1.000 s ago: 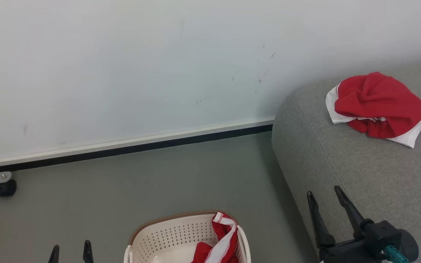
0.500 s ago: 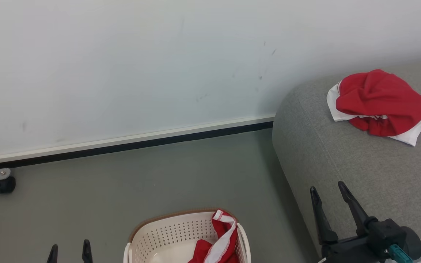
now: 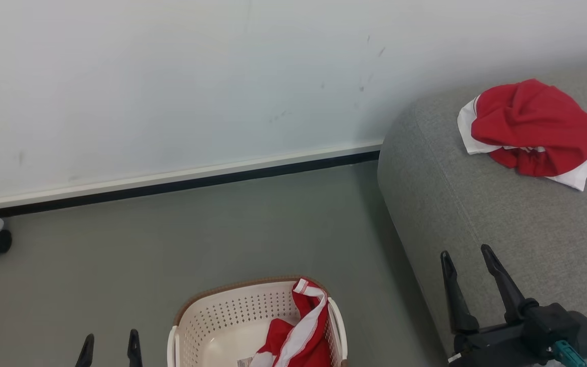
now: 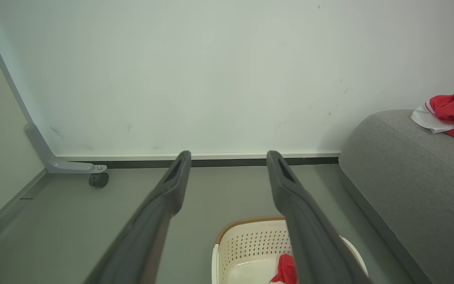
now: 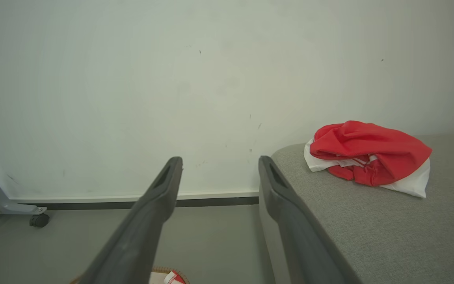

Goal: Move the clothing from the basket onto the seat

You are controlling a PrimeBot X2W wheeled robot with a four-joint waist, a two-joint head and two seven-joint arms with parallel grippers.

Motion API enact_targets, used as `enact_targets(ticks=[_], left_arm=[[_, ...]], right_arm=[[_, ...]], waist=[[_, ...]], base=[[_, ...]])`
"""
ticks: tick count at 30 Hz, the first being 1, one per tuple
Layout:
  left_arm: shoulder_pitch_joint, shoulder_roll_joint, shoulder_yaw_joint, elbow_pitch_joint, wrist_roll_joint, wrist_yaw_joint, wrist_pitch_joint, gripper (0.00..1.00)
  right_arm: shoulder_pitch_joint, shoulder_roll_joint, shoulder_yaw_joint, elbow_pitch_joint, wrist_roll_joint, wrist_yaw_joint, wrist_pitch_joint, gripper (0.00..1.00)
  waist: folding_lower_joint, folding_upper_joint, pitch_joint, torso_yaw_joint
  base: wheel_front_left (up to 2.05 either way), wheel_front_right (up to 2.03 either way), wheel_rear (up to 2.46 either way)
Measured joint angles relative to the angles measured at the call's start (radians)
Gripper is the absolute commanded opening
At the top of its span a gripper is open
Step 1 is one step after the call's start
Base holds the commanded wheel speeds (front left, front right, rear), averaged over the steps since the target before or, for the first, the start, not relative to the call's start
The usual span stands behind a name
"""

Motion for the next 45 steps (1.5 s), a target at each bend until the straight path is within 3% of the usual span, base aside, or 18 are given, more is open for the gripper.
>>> enact_targets(ticks=[14, 20, 28, 45], left_arm=[[-0.195, 0.021, -0.077, 0.055, 0.010, -0.071, 0.058, 1.00], [-0.333, 0.032, -0.118, 0.144, 0.018, -0.123, 0.101, 1.00], [-0.445, 0.027, -0.165, 0.272, 0.030, -0.158, 0.146, 1.00], [-0.695, -0.020, -0.262, 0.505, 0.098, -0.194, 0.204, 1.00]], right_arm=[[-0.099, 0.009, -0.053, -0.114, -0.035, 0.000, 0.000, 1.00], [-0.157, 0.020, -0.078, -0.152, -0.042, -0.001, 0.000, 1.00], [-0.229, 0.028, -0.106, -0.179, -0.052, -0.001, 0.000, 1.00], [-0.392, 0.044, -0.139, -0.233, -0.070, -0.001, 0.000, 1.00]], waist=[[0.0002, 0.0001, 0.158, -0.024], [0.0003, 0.0001, 0.256, -0.050], [0.0002, 0.0001, 0.373, -0.081], [0.0002, 0.0002, 0.628, -0.128]], base=[[0.00, 0.00, 0.00], [0.00, 0.00, 0.00], [0.00, 0.00, 0.00], [0.00, 0.00, 0.00]])
